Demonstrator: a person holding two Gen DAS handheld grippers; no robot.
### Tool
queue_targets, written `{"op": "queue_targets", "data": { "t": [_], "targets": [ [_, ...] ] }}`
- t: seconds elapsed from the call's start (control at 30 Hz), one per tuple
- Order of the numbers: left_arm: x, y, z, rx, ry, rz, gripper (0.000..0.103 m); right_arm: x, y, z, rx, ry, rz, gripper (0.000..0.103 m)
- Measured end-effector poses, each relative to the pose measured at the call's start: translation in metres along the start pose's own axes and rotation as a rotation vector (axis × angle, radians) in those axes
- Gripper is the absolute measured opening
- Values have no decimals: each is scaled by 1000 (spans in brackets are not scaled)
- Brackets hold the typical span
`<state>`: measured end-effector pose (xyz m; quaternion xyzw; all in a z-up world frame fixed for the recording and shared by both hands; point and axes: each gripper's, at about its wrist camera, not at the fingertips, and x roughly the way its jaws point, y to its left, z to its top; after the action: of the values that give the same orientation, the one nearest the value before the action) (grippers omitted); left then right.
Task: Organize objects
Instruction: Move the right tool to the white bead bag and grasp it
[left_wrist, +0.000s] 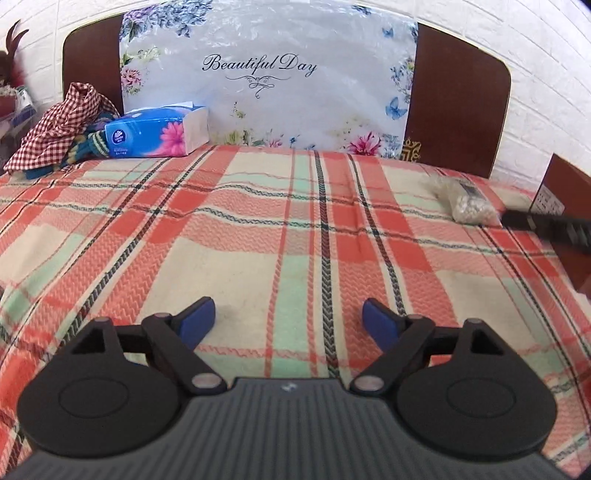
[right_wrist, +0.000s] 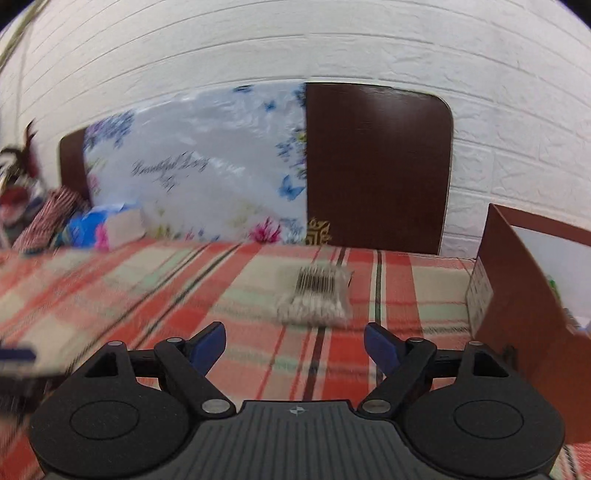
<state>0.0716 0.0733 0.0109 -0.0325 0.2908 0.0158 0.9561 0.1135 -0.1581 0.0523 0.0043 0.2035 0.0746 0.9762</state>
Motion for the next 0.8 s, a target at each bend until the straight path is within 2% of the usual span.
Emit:
{"op": "queue_targets", "data": {
  "t": [0.13, 0.3, 0.37, 0.4, 0.47, 0.53, 0.6, 0.8],
  "targets": [
    [3, -5, 0, 27, -6, -29, 92, 42, -16, 20, 121, -1, -54, 82],
    [5, 7, -7, -6, -11, -59, 93, 91, -5, 21, 45, 54, -116, 87],
    [6, 8, -6, -13, -11, -67, 94, 111, -4, 14, 37, 147, -127, 85],
    [7, 8, -6, -16, -11, -70, 94, 114, -4, 13, 33, 155, -131, 84],
    [7, 8, -5, -19, -10, -77, 95, 112, 2, 13, -4, 156, -130, 75],
    [7, 8, -5, -19, -9, -78, 96, 109, 7, 12, -39, 149, -110, 57],
    [7, 7, -4, -19, -9, -77, 96, 105, 12, 10, -72, 143, -102, 49],
    [6, 5, -3, -15, -7, -73, 96, 81, 18, 2, -86, 146, -87, 46]
  ]
}}
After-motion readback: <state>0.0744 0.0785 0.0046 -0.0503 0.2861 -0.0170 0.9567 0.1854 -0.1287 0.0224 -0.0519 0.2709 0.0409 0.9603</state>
